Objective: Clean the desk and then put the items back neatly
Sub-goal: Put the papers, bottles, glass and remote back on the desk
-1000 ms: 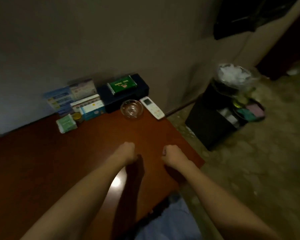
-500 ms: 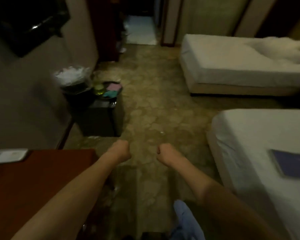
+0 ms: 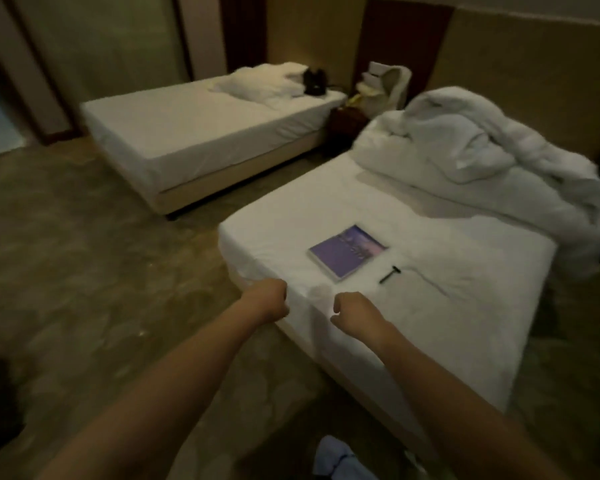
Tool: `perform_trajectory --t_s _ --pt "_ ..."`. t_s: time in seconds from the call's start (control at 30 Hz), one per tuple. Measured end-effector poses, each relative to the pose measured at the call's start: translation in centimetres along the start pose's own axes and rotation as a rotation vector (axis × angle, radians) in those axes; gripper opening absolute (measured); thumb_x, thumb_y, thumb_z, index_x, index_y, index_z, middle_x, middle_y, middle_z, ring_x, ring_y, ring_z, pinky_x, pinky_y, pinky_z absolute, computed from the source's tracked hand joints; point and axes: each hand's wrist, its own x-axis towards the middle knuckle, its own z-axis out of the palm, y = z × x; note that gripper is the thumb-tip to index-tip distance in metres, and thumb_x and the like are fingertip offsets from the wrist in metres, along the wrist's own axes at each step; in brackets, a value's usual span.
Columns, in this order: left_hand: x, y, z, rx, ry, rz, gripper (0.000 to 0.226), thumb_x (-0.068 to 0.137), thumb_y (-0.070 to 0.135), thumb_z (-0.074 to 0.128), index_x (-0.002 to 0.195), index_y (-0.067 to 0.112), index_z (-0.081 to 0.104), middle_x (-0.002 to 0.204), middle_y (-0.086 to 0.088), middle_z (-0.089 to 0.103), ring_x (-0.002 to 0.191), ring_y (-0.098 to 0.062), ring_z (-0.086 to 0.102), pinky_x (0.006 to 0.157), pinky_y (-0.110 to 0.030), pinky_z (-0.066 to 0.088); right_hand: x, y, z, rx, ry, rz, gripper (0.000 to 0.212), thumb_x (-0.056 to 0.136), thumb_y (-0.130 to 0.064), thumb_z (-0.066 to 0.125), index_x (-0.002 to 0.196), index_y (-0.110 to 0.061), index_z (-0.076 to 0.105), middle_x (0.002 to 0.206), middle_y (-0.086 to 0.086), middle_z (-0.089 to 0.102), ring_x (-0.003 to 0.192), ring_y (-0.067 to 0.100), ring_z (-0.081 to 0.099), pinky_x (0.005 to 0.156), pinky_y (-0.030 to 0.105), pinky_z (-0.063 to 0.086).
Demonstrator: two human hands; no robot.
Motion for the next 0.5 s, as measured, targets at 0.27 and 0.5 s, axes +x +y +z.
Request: perform_trajectory --t_s 0.27,0.5 --pt "10.9 10.1 2.0 0.139 -0.156 0.141 0.029 0.087 0.024 0.059 0.109 0.006 0.061 0.116 -0.013 0.061 0.104 -0.028 0.058 0.083 -0.032 0.046 -0.8 13.0 -0.5 0.182 0.013 0.338 0.022 0.092 -0.018 0.051 0.109 -0.005 0.057 0.118 0.015 0.056 0.099 0.027 0.055 0.072 0.027 0.036" --pt "18.6 14.3 3.2 0.142 -0.232 0.192 0.027 0.086 0.020 0.059 0.107 0.003 0.062 0.108 -0.014 0.063 0.098 -0.028 0.060 0.083 -0.035 0.050 4.5 17.3 -2.0 0.231 -0.010 0.462 0.026 0.093 -0.021 0.052 0.112 -0.005 0.057 0.120 0.015 0.057 0.105 0.030 0.057 0.082 0.032 0.045"
